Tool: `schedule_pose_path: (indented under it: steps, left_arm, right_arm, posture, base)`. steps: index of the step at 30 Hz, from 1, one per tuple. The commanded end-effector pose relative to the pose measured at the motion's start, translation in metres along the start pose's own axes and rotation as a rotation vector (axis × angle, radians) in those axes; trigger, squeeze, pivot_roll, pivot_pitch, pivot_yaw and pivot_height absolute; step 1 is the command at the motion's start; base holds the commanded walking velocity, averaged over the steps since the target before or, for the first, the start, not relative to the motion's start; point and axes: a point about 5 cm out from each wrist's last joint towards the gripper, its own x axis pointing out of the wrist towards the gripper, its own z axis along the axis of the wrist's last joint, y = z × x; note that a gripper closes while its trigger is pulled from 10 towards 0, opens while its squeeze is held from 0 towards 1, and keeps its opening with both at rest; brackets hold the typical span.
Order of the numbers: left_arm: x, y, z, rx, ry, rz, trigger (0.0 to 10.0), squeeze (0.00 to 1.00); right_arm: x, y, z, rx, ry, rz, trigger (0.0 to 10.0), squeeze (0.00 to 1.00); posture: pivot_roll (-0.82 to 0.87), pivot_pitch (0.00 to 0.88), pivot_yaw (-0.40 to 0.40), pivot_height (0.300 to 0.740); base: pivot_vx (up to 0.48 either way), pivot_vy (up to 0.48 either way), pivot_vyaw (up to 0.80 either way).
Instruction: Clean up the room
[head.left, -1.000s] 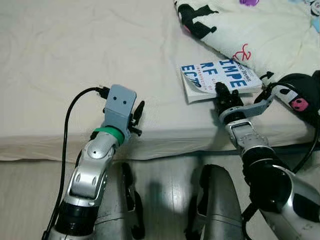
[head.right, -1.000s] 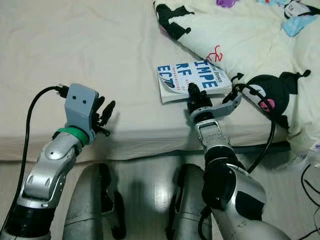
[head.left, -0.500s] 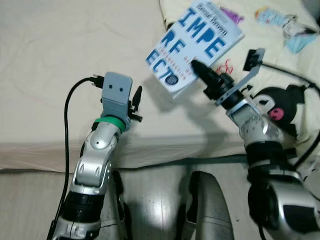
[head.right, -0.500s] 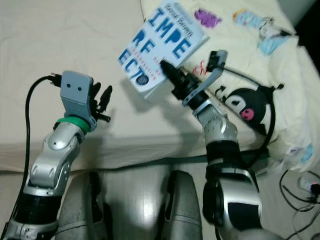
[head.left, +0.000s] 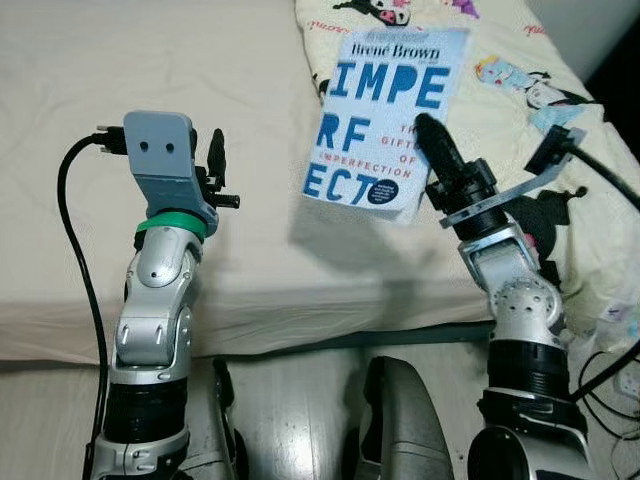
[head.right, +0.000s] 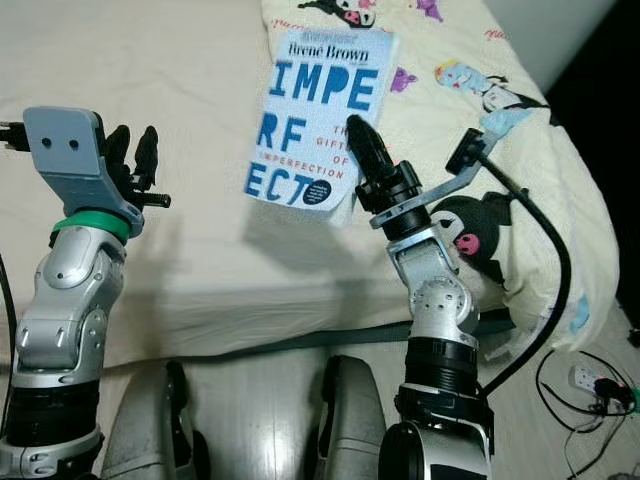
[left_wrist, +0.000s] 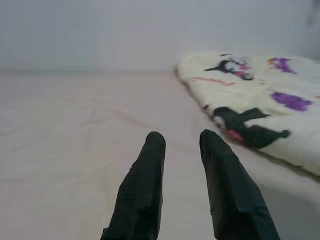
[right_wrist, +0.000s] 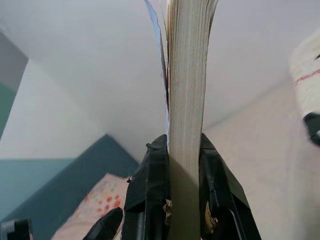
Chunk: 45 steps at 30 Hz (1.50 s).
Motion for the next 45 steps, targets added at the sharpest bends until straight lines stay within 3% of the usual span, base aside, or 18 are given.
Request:
schedule_pose_path:
  steps: [1,6,14,27,32,45]
  left_arm:
    - [0.001,-0.003,-0.002,-0.005,0.01,-0.003,10.0,0.0]
    - [0.003,-0.009,-0.002,-0.012,0.014,-0.014,10.0,0.0]
    - [0.005,-0.011,-0.002,-0.014,0.017,-0.021,10.0,0.0]
    - [0.007,-0.013,-0.006,-0.012,0.029,-0.018,10.0,0.0]
    - [0.007,-0.013,-0.006,-0.011,0.029,-0.017,10.0,0.0]
    - [0.006,-0.018,-0.009,-0.03,0.056,-0.06,10.0,0.0]
  right_arm:
    - [-0.002,0.002,0.006,0.001,-0.041,0.008,10.0,0.0]
    - [-0.004,0.001,0.008,0.066,-0.087,-0.029,10.0,0.0]
    - [-0.011,0.0,0.008,0.096,-0.079,-0.074,10.0,0.0]
    - [-0.022,-0.019,-0.011,-0.087,0.09,-0.205,10.0,0.0]
    - [-0.021,-0.019,-0.012,-0.099,0.098,-0.201,10.0,0.0]
    - [-0.021,-0.02,-0.018,-0.119,0.128,-0.214,10.0,0.0]
  posture:
    - [-0.01,0.025,-0.03,0.556]
    - [-0.01,0.022,-0.019,0.556]
    - [-0.01,0.022,-0.011,0.556]
    - [-0.01,0.03,-0.01,0.569]
    - [-0.01,0.032,-0.012,0.569]
    - [-0.01,0.034,-0.016,0.569]
  base:
    - [0.0,0.0,-0.58]
    - [0.0,0.0,-0.61]
    - [0.0,0.0,-0.6]
    - [0.0,0.0,-0.12]
    - [0.0,0.0,0.0]
    - [0.0,0.0,0.74]
